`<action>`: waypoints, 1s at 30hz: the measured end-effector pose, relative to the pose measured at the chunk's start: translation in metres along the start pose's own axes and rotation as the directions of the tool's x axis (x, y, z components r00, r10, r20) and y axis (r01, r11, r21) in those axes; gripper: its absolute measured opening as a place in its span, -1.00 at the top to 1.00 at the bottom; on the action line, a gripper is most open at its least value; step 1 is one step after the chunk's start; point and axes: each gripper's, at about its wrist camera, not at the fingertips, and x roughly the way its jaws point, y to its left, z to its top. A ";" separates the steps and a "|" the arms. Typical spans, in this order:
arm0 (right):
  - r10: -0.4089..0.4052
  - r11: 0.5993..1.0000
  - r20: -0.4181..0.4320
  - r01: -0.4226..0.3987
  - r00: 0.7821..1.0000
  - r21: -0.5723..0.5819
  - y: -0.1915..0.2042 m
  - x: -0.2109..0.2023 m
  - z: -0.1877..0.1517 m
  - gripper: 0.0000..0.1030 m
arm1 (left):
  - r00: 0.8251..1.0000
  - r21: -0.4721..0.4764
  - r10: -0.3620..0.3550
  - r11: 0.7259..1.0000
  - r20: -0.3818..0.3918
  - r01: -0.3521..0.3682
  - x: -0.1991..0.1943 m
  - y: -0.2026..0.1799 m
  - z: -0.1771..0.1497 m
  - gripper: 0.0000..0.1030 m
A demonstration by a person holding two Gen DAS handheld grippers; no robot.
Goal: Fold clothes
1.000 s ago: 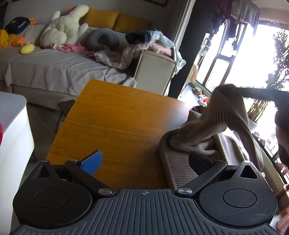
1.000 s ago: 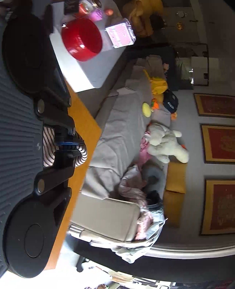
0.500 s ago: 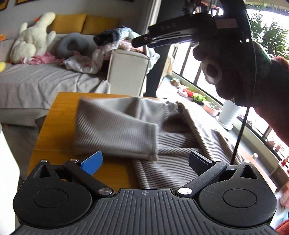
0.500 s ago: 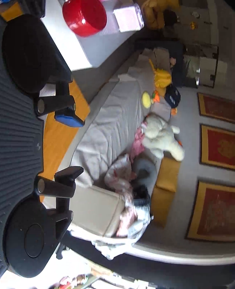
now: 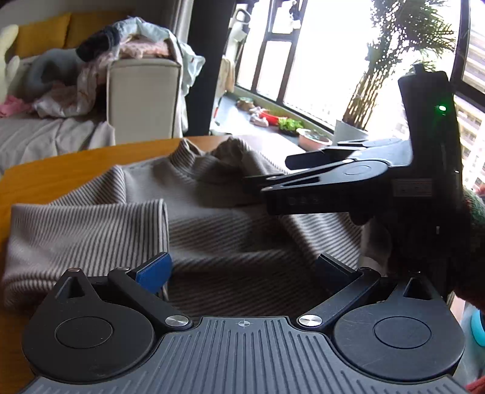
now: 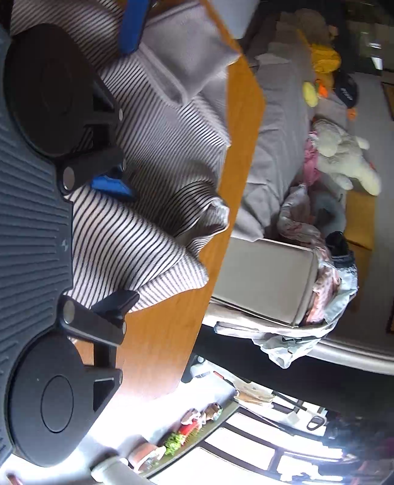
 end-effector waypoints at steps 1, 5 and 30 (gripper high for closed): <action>-0.016 0.998 0.010 0.016 1.000 -0.054 -0.007 0.000 -0.001 0.71 | 1.000 0.001 0.015 1.000 -0.007 -0.015 0.003 -0.001 -0.004 -1.00; -0.203 0.971 0.061 0.209 0.977 -0.116 -0.057 0.008 0.003 0.90 | 0.998 0.003 0.050 0.999 -0.023 -0.050 0.009 -0.004 -0.012 -1.00; 0.182 0.957 0.095 -0.198 0.979 0.212 -0.046 -0.118 -0.101 -0.21 | 0.978 0.071 0.203 0.977 -0.038 -0.200 0.009 -0.024 -0.014 -1.00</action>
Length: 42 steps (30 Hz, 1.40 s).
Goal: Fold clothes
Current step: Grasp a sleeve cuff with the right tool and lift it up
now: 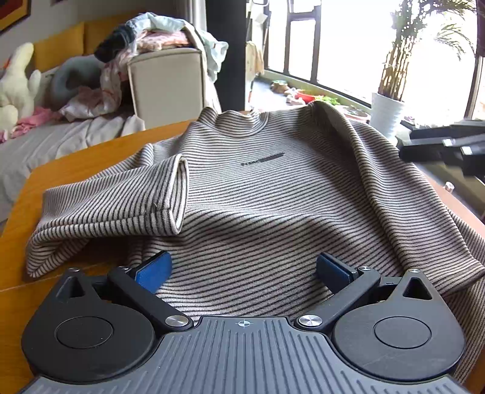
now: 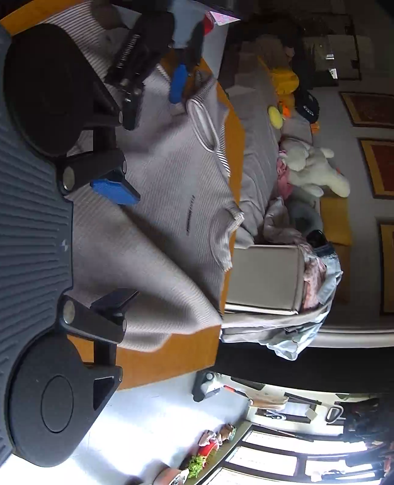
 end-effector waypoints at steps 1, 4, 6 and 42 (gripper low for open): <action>0.007 1.000 -0.015 -0.007 1.000 0.010 0.004 0.002 -0.007 -0.21 | 1.000 -0.003 0.005 1.000 -0.001 -0.005 -0.001 0.001 -0.001 -1.00; 0.014 0.999 -0.032 -0.013 0.999 0.035 0.010 0.003 -0.017 -0.22 | 1.000 -0.005 0.016 1.000 -0.004 -0.016 -0.006 0.001 -0.004 -1.00; 0.011 0.999 -0.028 -0.011 1.000 0.031 0.013 -0.001 -0.021 -0.22 | 1.000 -0.012 0.020 1.000 -0.005 -0.020 -0.011 0.002 -0.009 -1.00; 0.039 0.953 -0.101 -0.068 0.994 -0.296 0.060 -0.070 0.002 0.42 | 1.000 -0.090 0.006 0.996 0.023 -0.004 -0.029 0.011 -0.020 -1.00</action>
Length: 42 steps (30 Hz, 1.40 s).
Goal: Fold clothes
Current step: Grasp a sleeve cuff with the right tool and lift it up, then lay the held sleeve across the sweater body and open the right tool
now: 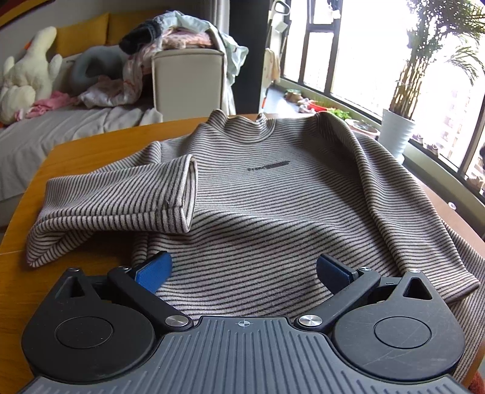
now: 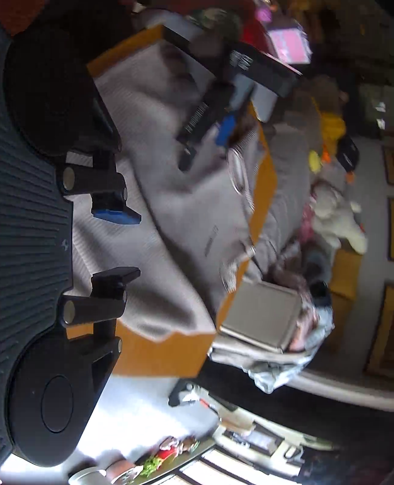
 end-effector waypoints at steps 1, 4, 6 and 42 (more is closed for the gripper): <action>0.026 1.000 -0.021 -0.026 0.999 -0.010 0.013 0.007 -0.004 0.38 | 1.000 0.001 0.001 1.000 0.000 -0.001 0.000 0.000 0.000 -1.00; 0.024 0.996 -0.065 -0.030 0.998 -0.086 0.036 0.022 -0.012 0.05 | 1.000 0.003 0.003 1.000 -0.002 -0.003 0.000 0.000 0.000 -1.00; -0.009 0.989 -0.073 -0.002 0.997 -0.151 0.046 0.027 -0.016 -0.12 | 1.000 0.003 0.003 1.000 -0.002 -0.003 0.000 -0.001 0.000 -1.00; 0.012 0.878 0.280 -0.145 0.960 0.457 -0.096 0.094 0.194 0.80 | 0.998 -0.069 -0.050 0.996 0.029 0.052 -0.006 0.011 -0.002 -1.00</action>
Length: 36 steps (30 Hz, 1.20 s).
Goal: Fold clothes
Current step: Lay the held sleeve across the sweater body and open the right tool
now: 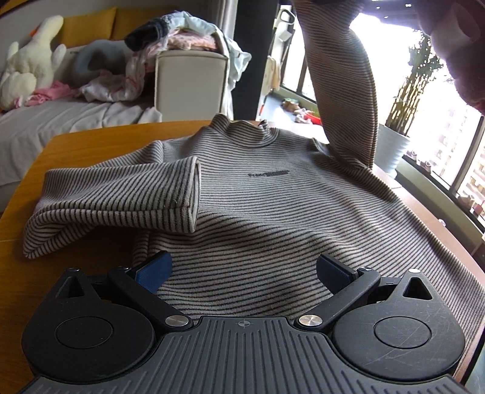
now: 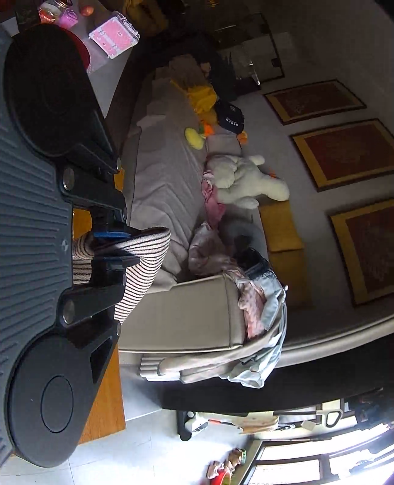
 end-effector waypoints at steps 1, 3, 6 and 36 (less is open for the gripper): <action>0.005 1.000 -0.019 -0.005 1.000 -0.004 0.004 0.008 -0.004 0.80 | 1.000 -0.003 -0.002 1.000 0.001 0.002 0.000 0.001 0.000 -1.00; 0.006 1.000 -0.050 -0.007 0.999 -0.016 0.010 0.022 -0.012 0.79 | 1.000 -0.008 -0.007 1.000 0.004 0.007 -0.001 0.002 -0.001 -1.00; -0.016 0.999 -0.082 0.014 0.997 -0.029 0.017 0.036 -0.023 0.68 | 1.000 -0.013 -0.010 1.000 0.005 0.010 0.000 0.002 0.000 -1.00; 0.233 0.971 -0.262 -0.212 0.936 0.108 0.054 0.065 -0.061 1.00 | 1.000 -0.021 0.012 1.000 0.008 -0.012 -0.002 -0.001 -0.001 -1.00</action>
